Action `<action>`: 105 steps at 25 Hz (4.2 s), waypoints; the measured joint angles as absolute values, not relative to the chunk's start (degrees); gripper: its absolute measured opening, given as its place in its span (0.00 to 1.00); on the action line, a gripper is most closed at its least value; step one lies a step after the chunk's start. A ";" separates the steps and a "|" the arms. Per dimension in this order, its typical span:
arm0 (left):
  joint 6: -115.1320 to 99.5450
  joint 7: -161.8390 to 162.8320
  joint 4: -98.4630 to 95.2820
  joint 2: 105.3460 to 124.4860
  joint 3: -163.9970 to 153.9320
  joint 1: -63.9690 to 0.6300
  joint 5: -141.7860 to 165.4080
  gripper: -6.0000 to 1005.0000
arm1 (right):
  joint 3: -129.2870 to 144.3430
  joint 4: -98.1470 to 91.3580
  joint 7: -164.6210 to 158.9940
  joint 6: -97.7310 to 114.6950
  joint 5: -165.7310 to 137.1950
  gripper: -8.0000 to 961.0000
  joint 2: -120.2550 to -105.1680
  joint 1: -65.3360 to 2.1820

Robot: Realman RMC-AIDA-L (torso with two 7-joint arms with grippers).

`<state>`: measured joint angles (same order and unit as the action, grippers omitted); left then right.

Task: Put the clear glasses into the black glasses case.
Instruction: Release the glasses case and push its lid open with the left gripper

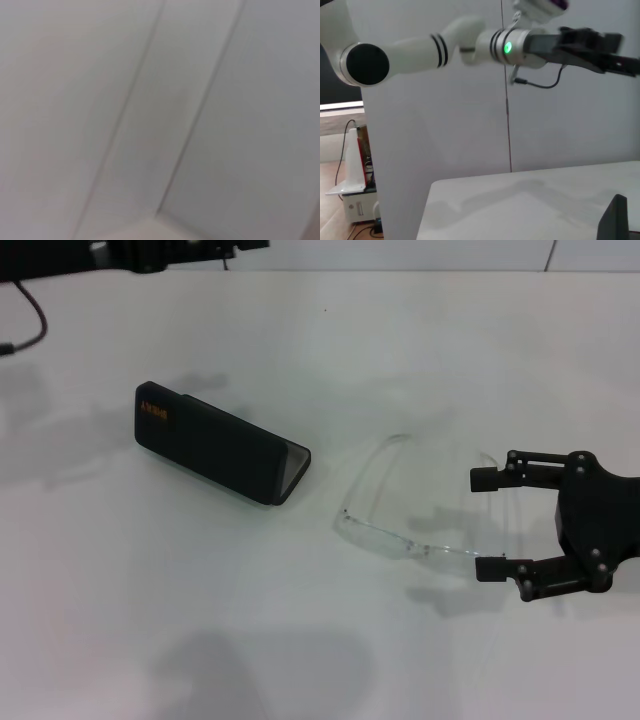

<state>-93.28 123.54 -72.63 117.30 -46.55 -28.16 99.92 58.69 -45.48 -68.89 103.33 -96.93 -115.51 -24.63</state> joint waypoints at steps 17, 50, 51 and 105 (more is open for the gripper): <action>-100.20 124.87 -90.22 115.60 -64.33 -39.94 140.64 0.82 | 58.71 -43.60 -67.87 103.13 -96.58 0.88 -115.59 -25.09; -81.00 93.48 -42.32 118.56 -38.58 -17.03 102.37 0.79 | 58.70 -38.13 -63.34 99.36 -91.94 0.88 -115.84 -25.45; -79.66 93.03 -41.66 118.58 -38.64 -17.01 102.50 0.79 | 58.70 -37.88 -63.31 99.30 -91.92 0.88 -115.84 -25.58; -86.04 160.51 -76.61 114.93 -60.00 -34.73 132.98 0.74 | 59.14 -36.81 -60.47 98.70 -89.83 0.88 -115.85 -27.35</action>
<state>-86.04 160.51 -76.61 114.93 -60.01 -34.73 132.98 59.14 -36.81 -60.47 98.70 -89.83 -115.85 -27.35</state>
